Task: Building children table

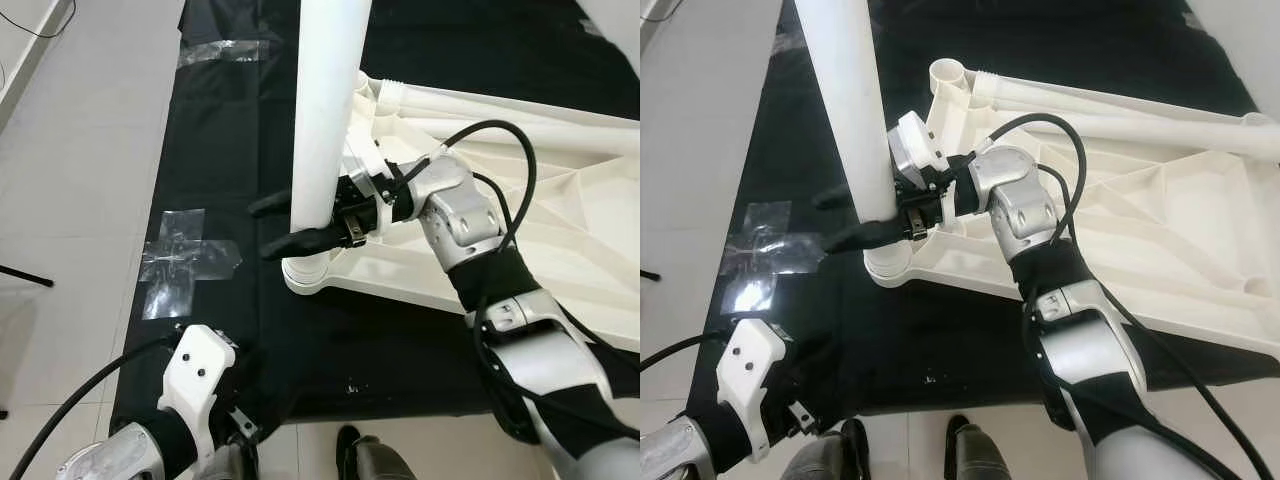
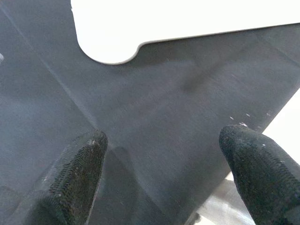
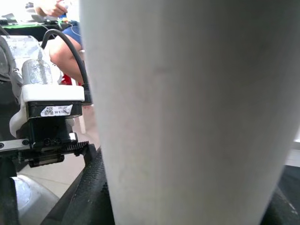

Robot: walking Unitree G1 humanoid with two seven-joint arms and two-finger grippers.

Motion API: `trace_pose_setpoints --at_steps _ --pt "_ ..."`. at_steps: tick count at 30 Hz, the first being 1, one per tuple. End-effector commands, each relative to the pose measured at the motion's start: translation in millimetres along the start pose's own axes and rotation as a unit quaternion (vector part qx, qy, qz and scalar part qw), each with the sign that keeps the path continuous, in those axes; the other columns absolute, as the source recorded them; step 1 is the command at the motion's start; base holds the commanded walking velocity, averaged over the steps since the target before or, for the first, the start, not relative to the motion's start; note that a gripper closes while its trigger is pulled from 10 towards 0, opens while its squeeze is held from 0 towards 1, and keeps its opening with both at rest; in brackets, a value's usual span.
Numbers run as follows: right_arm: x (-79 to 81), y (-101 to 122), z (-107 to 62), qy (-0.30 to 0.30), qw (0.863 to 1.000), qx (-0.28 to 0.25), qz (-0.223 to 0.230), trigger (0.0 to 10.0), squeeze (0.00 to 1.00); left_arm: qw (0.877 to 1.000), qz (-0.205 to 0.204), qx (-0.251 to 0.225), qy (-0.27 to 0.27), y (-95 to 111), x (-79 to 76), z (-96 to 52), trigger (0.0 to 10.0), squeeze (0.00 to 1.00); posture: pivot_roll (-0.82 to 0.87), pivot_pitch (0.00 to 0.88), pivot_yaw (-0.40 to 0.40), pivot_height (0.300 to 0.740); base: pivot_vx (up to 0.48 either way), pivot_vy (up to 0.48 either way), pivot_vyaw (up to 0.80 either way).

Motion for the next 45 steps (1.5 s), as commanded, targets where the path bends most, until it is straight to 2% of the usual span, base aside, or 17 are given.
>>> trace_pose_setpoints --at_steps 1,4,5,6,7,8,12,19,20,23,25,27,31,38,40,42,45 --pt "6.5 -25.5 7.9 0.020 0.998 0.010 0.050 0.0 0.00 1.000 0.005 -0.005 0.005 0.7 -4.8 -2.1 10.0 0.00 0.08 0.389 -0.056 0.740 0.000 0.000 0.00" --pt "0.5 -21.4 7.8 0.006 0.998 -0.017 0.061 0.0 0.00 0.999 0.020 -0.016 0.031 1.6 -3.5 -3.2 10.0 0.00 0.08 0.394 -0.056 0.740 0.000 0.000 0.00" --pt "-2.9 -21.5 7.5 -0.008 0.998 -0.025 0.064 3.1 0.00 0.999 0.026 -0.021 0.037 2.9 -3.7 -4.0 10.0 0.00 0.08 0.404 -0.057 0.740 0.000 0.000 0.00" --pt "-5.6 -23.2 6.7 -0.020 0.997 -0.031 0.067 7.7 0.00 0.998 0.037 -0.027 0.045 4.2 -5.6 -5.5 10.0 0.00 0.08 0.413 -0.056 0.740 0.000 0.000 0.00" --pt "-5.6 -23.2 6.7 -0.020 0.997 -0.031 0.067 7.7 0.00 0.998 0.037 -0.027 0.045 4.2 -5.6 -5.5 10.0 0.00 0.08 0.413 -0.056 0.740 0.000 0.000 0.00" --pt "-5.8 -25.4 6.4 -0.024 0.997 -0.030 0.067 10.0 0.00 0.997 0.044 -0.028 0.049 4.8 -6.3 -6.3 10.0 0.00 0.08 0.417 -0.056 0.740 0.000 0.000 0.00" --pt "-7.4 -31.2 6.9 -0.043 0.997 -0.022 0.059 10.0 0.00 0.996 0.066 -0.031 0.057 6.4 -7.9 -7.6 10.0 0.00 0.07 0.426 -0.056 0.740 0.000 0.000 0.00" --pt "-6.8 -36.2 2.6 -0.089 0.996 -0.005 0.031 10.0 0.00 0.995 0.068 -0.035 0.060 5.7 -11.2 -8.8 10.0 0.00 0.07 0.433 -0.058 0.740 0.000 0.000 0.00" --pt "-5.9 -41.9 1.0 -0.101 0.994 0.021 0.021 10.0 0.00 0.995 0.069 -0.036 0.061 5.3 -12.3 -9.0 10.0 0.00 0.07 0.435 -0.056 0.740 0.000 0.000 0.00" --pt "-8.4 -41.3 0.2 -0.119 0.992 0.038 0.015 10.0 0.00 0.995 0.069 -0.039 0.060 5.1 -13.5 -8.3 10.0 0.00 0.06 0.439 -0.053 0.740 0.000 0.000 0.00" --pt "-8.6 -40.2 0.5 -0.119 0.992 0.042 0.010 10.0 0.00 0.995 0.069 -0.039 0.060 4.9 -13.4 -7.9 10.0 0.00 0.05 0.435 -0.052 0.740 0.000 0.000 0.00" --pt "-8.5 -37.2 1.8 -0.110 0.991 0.071 -0.014 10.0 0.00 0.995 0.070 -0.040 0.060 4.3 -13.2 -6.6 10.0 0.00 0.05 0.432 -0.053 0.740 0.000 0.000 0.00" --pt "-8.1 -36.2 2.8 -0.100 0.990 0.093 -0.020 10.0 0.00 0.995 0.071 -0.041 0.062 3.9 -13.2 -5.6 10.0 0.00 0.05 0.428 -0.056 0.740 0.000 0.000 0.00" --pt "-9.5 -34.4 7.6 -0.077 0.990 0.121 -0.011 10.0 0.00 0.994 0.070 -0.043 0.065 3.7 -12.4 -4.3 10.0 0.00 0.05 0.423 -0.065 0.740 0.000 0.000 0.00" --pt "-18.0 -29.5 10.9 -0.092 0.990 0.109 0.011 10.0 0.00 0.994 0.070 -0.044 0.067 3.7 -12.5 -3.8 10.0 0.00 0.05 0.421 -0.070 0.740 0.000 0.000 0.00" --pt "-18.0 -29.5 10.9 -0.092 0.990 0.109 0.011 10.0 0.00 0.994 0.070 -0.044 0.067 3.7 -12.5 -3.8 10.0 0.00 0.05 0.421 -0.070 0.740 0.000 0.000 0.00" --pt "-27.3 -26.9 10.5 -0.122 0.988 0.094 0.030 10.0 0.00 0.994 0.070 -0.046 0.068 3.7 -12.6 -3.8 10.0 0.00 0.05 0.419 -0.073 0.740 0.000 0.000 0.00"
Point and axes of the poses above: a point about 5 cm out from each wrist's last joint towards the gripper, its own z axis pointing out of the wrist towards the gripper, its own y axis along the axis of the wrist's last joint, x = y × z, the point moved 5 cm from there along z, pointing out of the wrist towards the gripper, and after that the axes turned 6 degrees about z, right-handed, at the moved point
